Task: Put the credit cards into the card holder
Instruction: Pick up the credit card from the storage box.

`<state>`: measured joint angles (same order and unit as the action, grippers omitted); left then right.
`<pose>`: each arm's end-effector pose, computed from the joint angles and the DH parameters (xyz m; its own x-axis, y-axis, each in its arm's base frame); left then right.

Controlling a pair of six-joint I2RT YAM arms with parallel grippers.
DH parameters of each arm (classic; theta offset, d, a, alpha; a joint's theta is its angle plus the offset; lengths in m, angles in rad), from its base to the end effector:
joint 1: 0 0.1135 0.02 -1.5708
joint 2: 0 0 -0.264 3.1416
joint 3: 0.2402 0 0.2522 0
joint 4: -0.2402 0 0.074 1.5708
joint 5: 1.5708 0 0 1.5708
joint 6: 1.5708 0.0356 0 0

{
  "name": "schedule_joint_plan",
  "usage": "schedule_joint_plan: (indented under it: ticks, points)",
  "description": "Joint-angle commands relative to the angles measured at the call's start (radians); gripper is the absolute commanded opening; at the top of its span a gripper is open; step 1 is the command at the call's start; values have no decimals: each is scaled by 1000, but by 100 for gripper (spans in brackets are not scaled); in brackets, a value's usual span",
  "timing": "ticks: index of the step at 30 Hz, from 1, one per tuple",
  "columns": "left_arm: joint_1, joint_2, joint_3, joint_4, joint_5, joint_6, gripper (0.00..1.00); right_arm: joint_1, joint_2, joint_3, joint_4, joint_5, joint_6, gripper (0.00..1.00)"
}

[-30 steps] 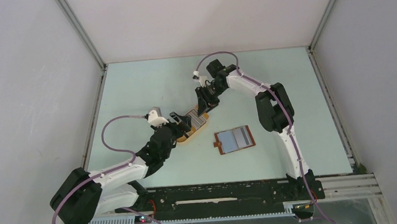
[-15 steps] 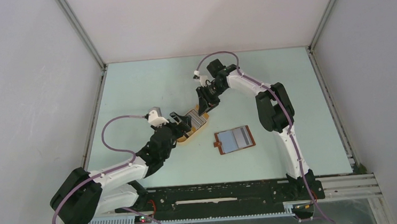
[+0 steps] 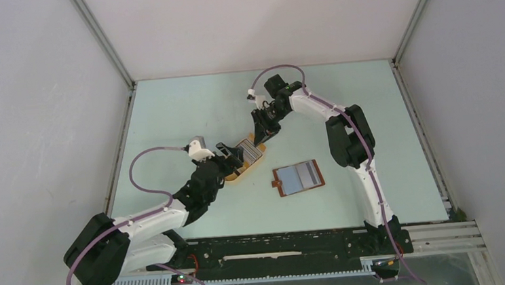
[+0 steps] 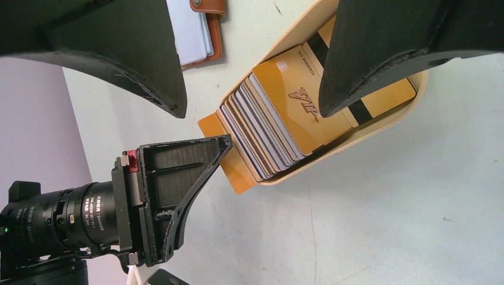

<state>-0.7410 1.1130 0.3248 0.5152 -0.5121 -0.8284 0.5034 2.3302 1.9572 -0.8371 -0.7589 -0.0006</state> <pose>0.1739 -0.1355 0.1906 -0.3115 -0.5856 -0.7484 0.0159 0.7843 -0.6202 0.4147 0.2564 0.1782 -0.8192 -0.4517 -0.3533 -0.5632 0.5182 0.6436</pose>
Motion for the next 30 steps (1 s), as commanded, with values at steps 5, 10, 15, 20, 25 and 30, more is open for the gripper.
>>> schedule_joint_plan:
  ticks: [5, 10, 15, 20, 25, 30]
  points:
    - [3, 4, 3, 41, -3, 18, 86, -9, -28, 5, 3, 11, 12, 25]
    - [4, 4, 3, 40, -3, 18, 86, -12, -32, 3, 5, 11, 14, 18]
    - [4, 5, 5, 41, -2, 18, 86, -16, -40, 2, 5, 19, 9, 10]
    - [3, 7, 6, 40, -2, 20, 86, -20, -58, 0, 4, 36, 2, 5]
    - [4, 7, 5, 40, -2, 20, 86, -25, -93, -6, 6, 72, 2, 1]
    - [4, 7, 5, 44, 3, 24, 86, -35, -129, -14, 3, 96, -30, 0]
